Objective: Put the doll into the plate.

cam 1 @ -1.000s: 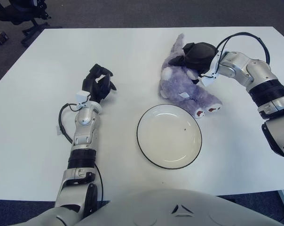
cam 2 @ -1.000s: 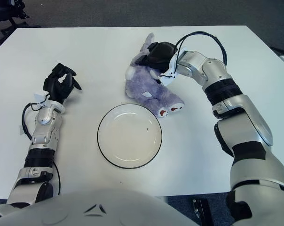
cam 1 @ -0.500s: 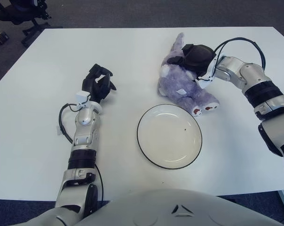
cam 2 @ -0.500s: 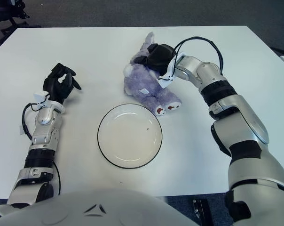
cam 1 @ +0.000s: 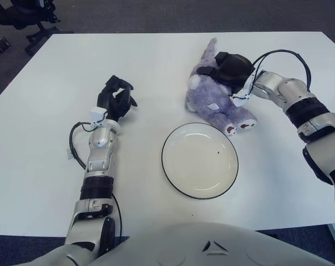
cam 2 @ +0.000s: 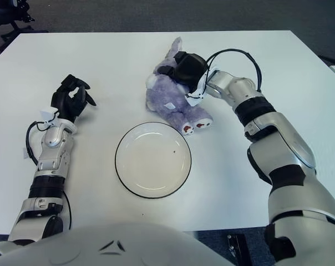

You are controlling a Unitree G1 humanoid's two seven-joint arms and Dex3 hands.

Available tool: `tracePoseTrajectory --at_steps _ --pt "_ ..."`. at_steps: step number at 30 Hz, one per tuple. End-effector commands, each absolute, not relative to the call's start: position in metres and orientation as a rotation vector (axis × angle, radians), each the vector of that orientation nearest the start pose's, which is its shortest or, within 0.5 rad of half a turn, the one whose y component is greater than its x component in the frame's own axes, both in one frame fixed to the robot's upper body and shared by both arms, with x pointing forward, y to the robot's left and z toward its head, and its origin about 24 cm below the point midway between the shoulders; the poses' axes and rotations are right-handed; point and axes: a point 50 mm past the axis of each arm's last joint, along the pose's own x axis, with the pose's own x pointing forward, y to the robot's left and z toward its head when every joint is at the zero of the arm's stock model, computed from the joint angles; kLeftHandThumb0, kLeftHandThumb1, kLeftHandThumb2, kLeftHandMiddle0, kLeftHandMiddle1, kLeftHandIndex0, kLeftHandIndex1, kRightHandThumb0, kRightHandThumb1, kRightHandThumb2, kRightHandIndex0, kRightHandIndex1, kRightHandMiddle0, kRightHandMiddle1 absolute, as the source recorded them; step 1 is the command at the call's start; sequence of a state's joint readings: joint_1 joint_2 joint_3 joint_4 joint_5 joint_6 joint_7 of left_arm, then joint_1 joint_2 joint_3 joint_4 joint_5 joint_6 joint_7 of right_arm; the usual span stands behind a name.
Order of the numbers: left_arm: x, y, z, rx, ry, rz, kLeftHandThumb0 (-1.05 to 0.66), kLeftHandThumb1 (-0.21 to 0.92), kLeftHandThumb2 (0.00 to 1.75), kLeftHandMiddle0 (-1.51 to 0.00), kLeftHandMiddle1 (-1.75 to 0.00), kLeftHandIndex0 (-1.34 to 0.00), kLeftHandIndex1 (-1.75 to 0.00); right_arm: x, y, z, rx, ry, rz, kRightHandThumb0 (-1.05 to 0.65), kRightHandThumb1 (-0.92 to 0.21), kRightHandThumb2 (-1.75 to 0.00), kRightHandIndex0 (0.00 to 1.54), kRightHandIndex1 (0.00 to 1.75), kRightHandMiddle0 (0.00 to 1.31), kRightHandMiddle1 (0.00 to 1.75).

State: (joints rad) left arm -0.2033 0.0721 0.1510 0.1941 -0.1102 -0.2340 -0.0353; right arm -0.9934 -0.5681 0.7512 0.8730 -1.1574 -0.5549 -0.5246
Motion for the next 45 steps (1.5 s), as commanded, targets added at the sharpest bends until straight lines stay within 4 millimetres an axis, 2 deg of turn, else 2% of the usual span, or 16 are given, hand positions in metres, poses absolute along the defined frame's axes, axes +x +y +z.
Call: tracePoseTrajectory --at_steps 1,4,13,19,20,21,22,25,30,35,37,40,42,45 --pt "0.279 0.185 0.053 -0.061 -0.168 0.098 -0.26 0.92 0.44 -0.86 -1.75 -0.54 -1.75 0.365 -0.133 0.114 -1.849 -0.946 0.576 0.00 -0.92 -0.16 0.51 1.35 0.60 1.12" --pt "0.279 0.185 0.053 -0.060 -0.168 0.098 -0.26 0.92 0.44 -0.86 -1.75 -0.54 -1.75 0.365 -0.134 0.113 -1.853 -0.966 0.580 0.00 -0.92 -0.18 0.51 1.42 0.57 1.13" --pt "0.278 0.185 0.053 -0.057 -0.171 0.101 -0.25 0.92 0.44 -0.86 -1.75 -0.54 -1.75 0.366 -0.141 0.111 -1.891 -0.989 0.675 0.00 -0.92 -0.19 0.52 1.49 0.55 1.11" --pt "0.278 0.185 0.053 -0.057 -0.172 0.102 -0.25 0.92 0.44 -0.86 -1.75 -0.54 -1.75 0.366 -0.143 0.110 -1.879 -0.977 0.687 0.00 -0.91 -0.20 0.50 1.52 0.58 1.08" --pt "0.278 0.185 0.053 -0.057 -0.173 0.102 -0.25 0.92 0.44 -0.86 -1.75 -0.54 -1.75 0.366 -0.143 0.109 -1.835 -0.937 0.683 0.00 -0.91 -0.20 0.50 1.52 0.58 1.08" --pt "0.278 0.185 0.053 -0.057 -0.173 0.103 -0.25 0.92 0.44 -0.86 -1.75 -0.54 -1.75 0.366 -0.144 0.108 -1.800 -0.909 0.681 0.00 -0.85 -0.32 0.50 1.55 0.57 1.12" --pt "0.278 0.185 0.053 -0.057 -0.174 0.103 -0.25 0.92 0.44 -0.86 -1.75 -0.54 -1.75 0.366 -0.144 0.108 -1.776 -0.891 0.680 0.00 -0.73 -0.54 0.49 1.62 0.55 1.20" --pt "0.277 0.185 0.053 -0.057 -0.174 0.103 -0.25 0.92 0.43 -0.86 -1.75 -0.55 -1.75 0.366 -0.144 0.108 -1.718 -0.820 0.687 0.00 -0.56 -0.85 0.51 1.71 0.56 1.29" --pt "0.277 0.185 0.052 -0.056 -0.174 0.102 -0.25 0.92 0.43 -0.86 -1.75 -0.55 -1.75 0.368 -0.144 0.111 -1.661 -0.763 0.693 0.00 -0.47 -1.00 0.52 1.74 0.58 1.31" --pt "0.277 0.185 0.052 -0.056 -0.174 0.101 -0.25 0.92 0.43 -0.86 -1.75 -0.55 -1.75 0.369 -0.146 0.119 -1.539 -0.706 0.674 0.00 -0.35 -1.20 0.59 1.75 0.53 1.49" --pt "0.277 0.185 0.052 -0.055 -0.174 0.101 -0.25 0.92 0.43 -0.86 -1.75 -0.55 -1.75 0.369 -0.147 0.121 -1.505 -0.688 0.663 0.00 -0.33 -1.23 0.60 1.75 0.52 1.52" --pt "0.277 0.184 0.052 -0.054 -0.175 0.100 -0.25 0.92 0.44 -0.86 -1.75 -0.55 -1.75 0.371 -0.150 0.125 -1.436 -0.651 0.629 0.00 -0.31 -1.31 0.61 1.75 0.45 1.66" --pt "0.277 0.184 0.052 -0.053 -0.176 0.100 -0.25 0.92 0.44 -0.86 -1.75 -0.55 -1.75 0.374 -0.152 0.129 -1.412 -0.612 0.613 0.24 -0.44 -1.15 0.52 1.75 0.52 1.71" --pt "0.277 0.184 0.052 -0.052 -0.176 0.099 -0.25 0.92 0.44 -0.86 -1.75 -0.55 -1.75 0.376 -0.154 0.132 -1.388 -0.568 0.605 0.35 -0.50 -1.07 0.47 1.75 0.55 1.73"
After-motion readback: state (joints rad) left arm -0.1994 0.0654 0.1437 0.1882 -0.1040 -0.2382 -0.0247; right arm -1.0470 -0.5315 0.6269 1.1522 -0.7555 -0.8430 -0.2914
